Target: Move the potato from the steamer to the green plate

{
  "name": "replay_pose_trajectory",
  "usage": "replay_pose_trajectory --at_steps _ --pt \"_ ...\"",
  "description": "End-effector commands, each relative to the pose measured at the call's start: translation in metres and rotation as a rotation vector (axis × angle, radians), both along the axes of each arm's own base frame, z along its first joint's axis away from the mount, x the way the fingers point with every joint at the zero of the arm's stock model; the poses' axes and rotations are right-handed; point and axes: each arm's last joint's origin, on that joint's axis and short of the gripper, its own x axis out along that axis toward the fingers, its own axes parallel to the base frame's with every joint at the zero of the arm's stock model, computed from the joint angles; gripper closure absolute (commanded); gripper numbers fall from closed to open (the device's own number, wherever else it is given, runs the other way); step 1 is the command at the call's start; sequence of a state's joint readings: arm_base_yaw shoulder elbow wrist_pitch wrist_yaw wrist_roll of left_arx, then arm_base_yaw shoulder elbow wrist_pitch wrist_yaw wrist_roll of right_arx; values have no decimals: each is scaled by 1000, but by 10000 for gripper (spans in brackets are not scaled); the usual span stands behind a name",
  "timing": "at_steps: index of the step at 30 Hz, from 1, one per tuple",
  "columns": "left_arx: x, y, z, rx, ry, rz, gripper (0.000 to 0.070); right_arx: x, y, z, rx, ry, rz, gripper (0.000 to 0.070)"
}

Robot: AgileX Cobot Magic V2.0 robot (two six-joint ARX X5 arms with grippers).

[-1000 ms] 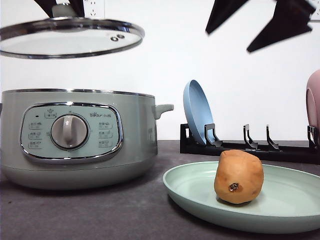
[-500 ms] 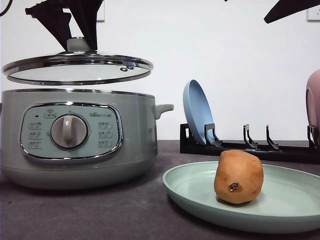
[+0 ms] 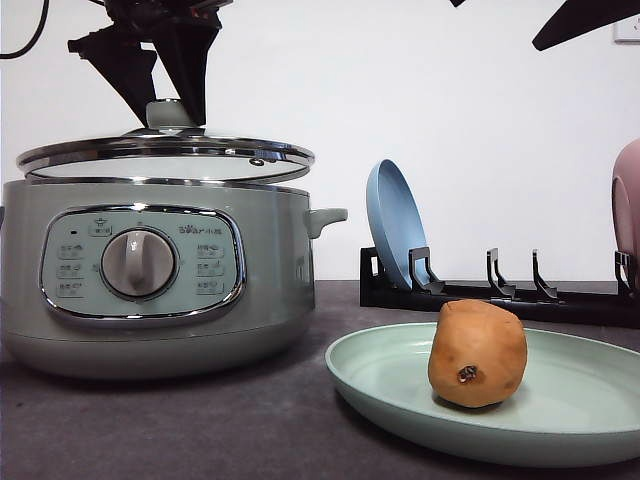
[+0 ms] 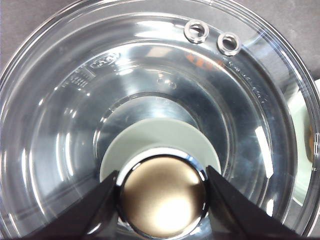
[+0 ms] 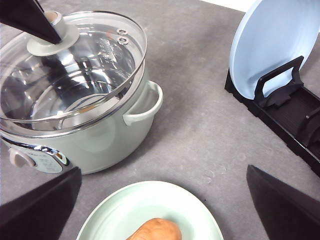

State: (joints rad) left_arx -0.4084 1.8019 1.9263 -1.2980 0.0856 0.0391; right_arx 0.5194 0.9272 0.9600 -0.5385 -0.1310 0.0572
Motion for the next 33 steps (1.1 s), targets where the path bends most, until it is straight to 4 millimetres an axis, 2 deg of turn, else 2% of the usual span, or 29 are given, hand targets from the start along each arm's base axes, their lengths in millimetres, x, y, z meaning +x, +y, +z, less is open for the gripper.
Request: replay_pose_trajectory --at_steps 1,10,26,33 --pt "1 -2 7 -14 -37 -10 699 0 1 6 15 -11 0 33" --pt "1 -4 -6 8 3 -24 699 0 1 6 15 -11 0 33" --pt "3 -6 -9 19 -14 -29 699 0 1 5 14 -8 0 33" --pt "9 -9 -18 32 14 -32 699 0 1 5 14 -8 0 33"
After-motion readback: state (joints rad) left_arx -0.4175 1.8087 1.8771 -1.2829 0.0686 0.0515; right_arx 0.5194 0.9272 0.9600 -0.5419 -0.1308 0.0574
